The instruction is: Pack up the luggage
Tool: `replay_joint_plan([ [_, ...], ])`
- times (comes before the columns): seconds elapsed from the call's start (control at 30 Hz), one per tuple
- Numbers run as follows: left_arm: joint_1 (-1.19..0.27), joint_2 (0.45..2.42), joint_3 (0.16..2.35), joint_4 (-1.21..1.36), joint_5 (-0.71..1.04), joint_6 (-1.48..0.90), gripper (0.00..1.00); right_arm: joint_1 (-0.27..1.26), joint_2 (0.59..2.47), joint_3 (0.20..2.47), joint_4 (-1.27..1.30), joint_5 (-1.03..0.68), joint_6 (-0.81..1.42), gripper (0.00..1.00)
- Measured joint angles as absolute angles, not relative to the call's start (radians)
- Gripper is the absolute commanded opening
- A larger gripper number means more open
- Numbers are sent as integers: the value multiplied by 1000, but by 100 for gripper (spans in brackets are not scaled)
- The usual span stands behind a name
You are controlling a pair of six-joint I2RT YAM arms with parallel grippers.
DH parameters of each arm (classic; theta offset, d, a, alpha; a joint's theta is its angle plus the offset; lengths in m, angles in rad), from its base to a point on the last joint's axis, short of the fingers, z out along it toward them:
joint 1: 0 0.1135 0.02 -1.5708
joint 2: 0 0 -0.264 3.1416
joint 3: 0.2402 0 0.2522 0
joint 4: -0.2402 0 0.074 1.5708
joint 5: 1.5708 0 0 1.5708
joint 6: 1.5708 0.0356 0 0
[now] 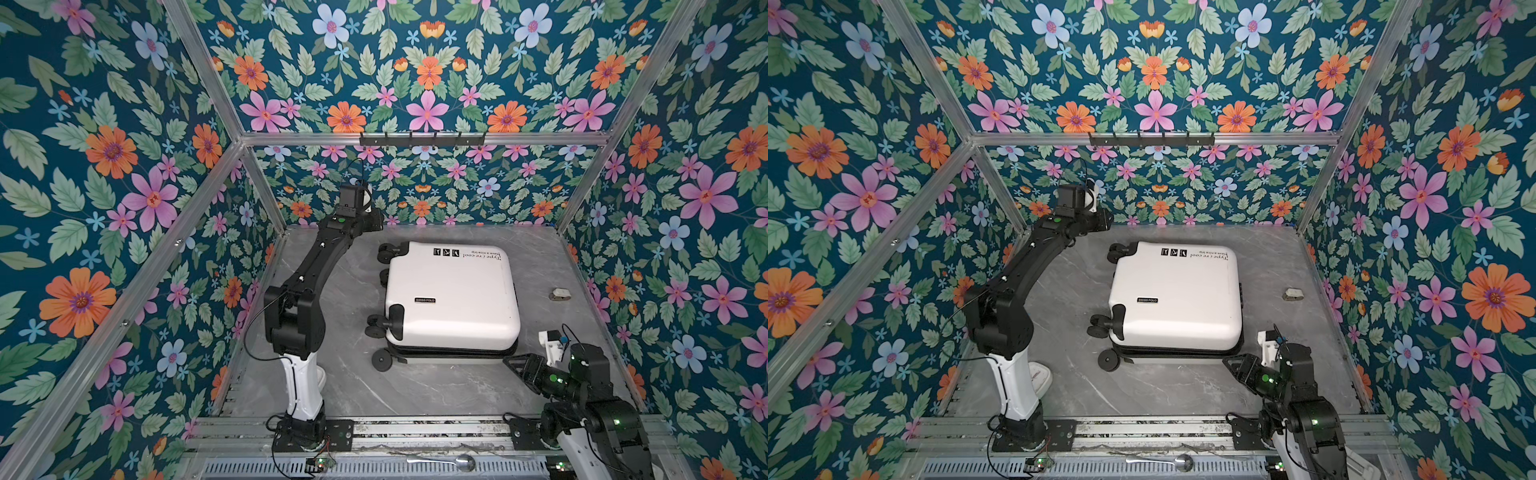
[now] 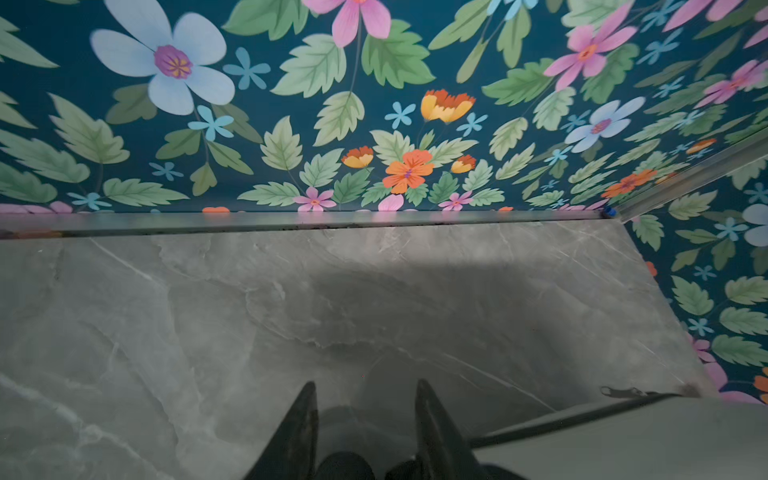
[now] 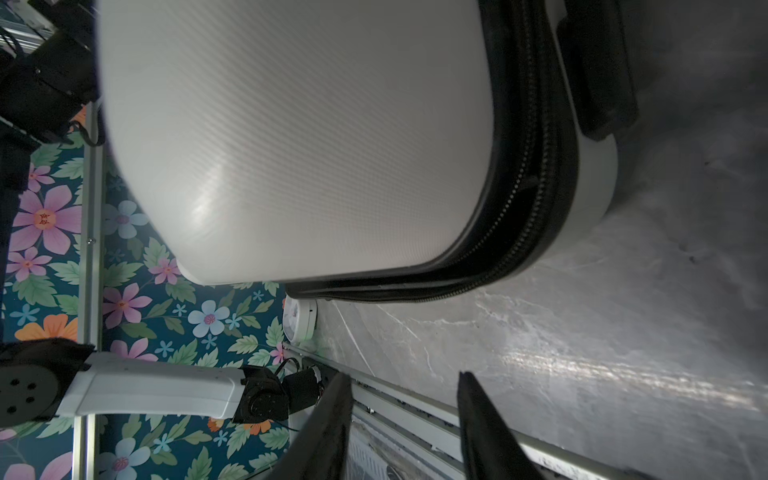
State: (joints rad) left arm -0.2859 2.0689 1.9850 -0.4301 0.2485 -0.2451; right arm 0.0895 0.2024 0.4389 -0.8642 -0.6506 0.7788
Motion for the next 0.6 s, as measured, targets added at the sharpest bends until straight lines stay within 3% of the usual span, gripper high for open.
replay_joint_plan([
  [0.37, -266, 2377, 2229, -524, 486, -172, 34, 110, 425, 344, -648, -696, 786, 44],
  [0.6, -268, 2337, 2048, -523, 568, -123, 29, 115, 637, 361, -515, -665, 754, 43],
])
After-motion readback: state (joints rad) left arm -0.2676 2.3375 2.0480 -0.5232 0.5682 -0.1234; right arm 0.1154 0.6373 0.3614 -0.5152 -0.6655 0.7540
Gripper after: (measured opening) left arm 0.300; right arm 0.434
